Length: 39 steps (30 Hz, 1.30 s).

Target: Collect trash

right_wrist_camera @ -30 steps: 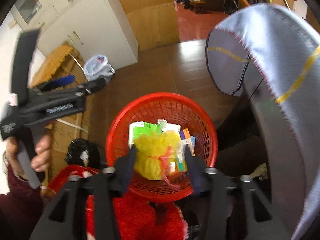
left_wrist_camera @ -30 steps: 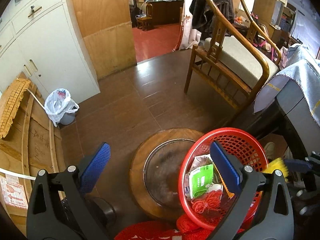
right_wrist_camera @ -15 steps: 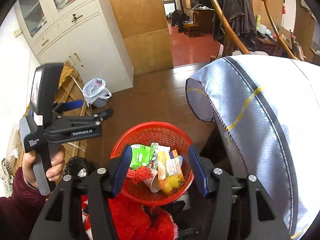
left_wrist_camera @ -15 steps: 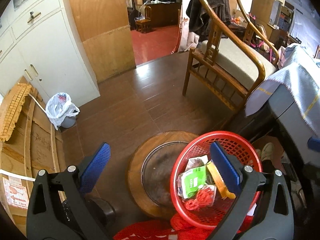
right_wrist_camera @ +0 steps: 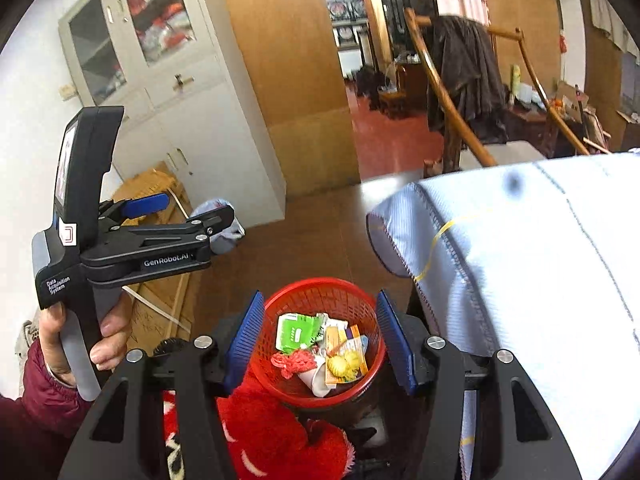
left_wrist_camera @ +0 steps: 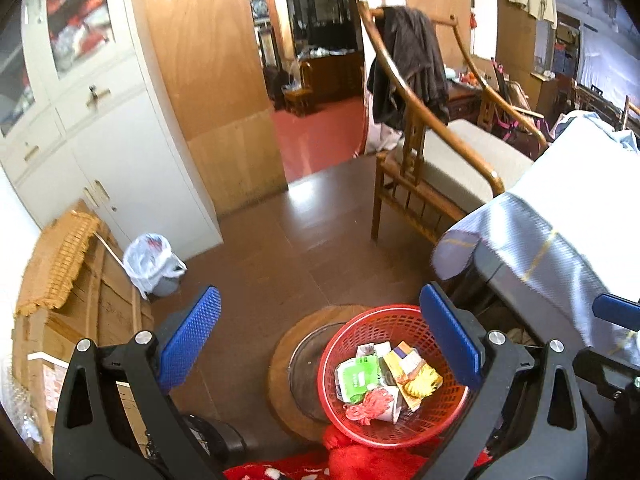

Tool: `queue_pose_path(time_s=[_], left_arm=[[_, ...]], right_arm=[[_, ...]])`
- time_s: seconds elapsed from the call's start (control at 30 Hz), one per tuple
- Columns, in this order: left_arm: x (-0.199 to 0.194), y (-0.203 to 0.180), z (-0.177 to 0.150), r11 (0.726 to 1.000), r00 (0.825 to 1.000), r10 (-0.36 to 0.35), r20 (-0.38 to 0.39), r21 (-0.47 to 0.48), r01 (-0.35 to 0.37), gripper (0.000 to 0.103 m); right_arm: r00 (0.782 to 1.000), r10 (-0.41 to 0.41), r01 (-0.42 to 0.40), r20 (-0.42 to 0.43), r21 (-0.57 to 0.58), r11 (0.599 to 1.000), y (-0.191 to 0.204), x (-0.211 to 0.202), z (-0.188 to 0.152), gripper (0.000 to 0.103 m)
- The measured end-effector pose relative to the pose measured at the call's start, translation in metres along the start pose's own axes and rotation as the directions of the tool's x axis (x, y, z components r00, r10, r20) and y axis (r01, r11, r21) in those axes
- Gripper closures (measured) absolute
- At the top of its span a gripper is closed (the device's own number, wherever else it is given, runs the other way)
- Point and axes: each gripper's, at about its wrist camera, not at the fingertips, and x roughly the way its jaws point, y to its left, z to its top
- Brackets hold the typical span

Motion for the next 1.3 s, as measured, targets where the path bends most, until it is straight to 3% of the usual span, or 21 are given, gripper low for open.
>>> queue_pose_path(time_s=[0.33, 0.5, 0.67, 0.87, 1.07, 1.3], left_arm=[[-0.075, -0.016, -0.017, 0.995, 0.993, 0.099, 0.059, -0.019, -0.098, 0.007], [-0.083, -0.010, -0.035, 0.995, 0.995, 0.090, 0.045, -0.046, -0.088, 0.007], [-0.057, 0.003, -0.052, 0.996, 0.998, 0.060, -0.003, -0.062, -0.060, 0.007], [-0.010, 0.021, -0.072, 0.994, 0.995, 0.029, -0.097, -0.098, -0.039, 0.007], [0.037, 0.018, -0.091, 0.994, 0.979, 0.038, -0.200, -0.091, -0.057, 0.007], [0.072, 0.011, -0.107, 0.997, 0.958, 0.026, -0.285, -0.060, -0.045, 0.007]], right_arm=[[0.994, 0.062, -0.058, 0.090, -0.048, 0.997, 0.003, -0.052, -0.009, 0.040], [0.995, 0.043, -0.037, 0.088, -0.060, 0.997, 0.008, -0.058, -0.014, 0.038], [0.999, 0.000, 0.003, 0.052, -0.058, 0.998, 0.017, -0.041, -0.012, 0.033], [0.997, -0.037, 0.033, -0.069, -0.051, 0.998, 0.020, 0.010, -0.014, 0.032], [0.976, -0.047, 0.044, -0.213, -0.019, 0.999, 0.014, 0.067, -0.021, 0.032], [0.934, -0.041, 0.049, -0.356, 0.014, 0.999, 0.002, 0.115, -0.031, 0.026]])
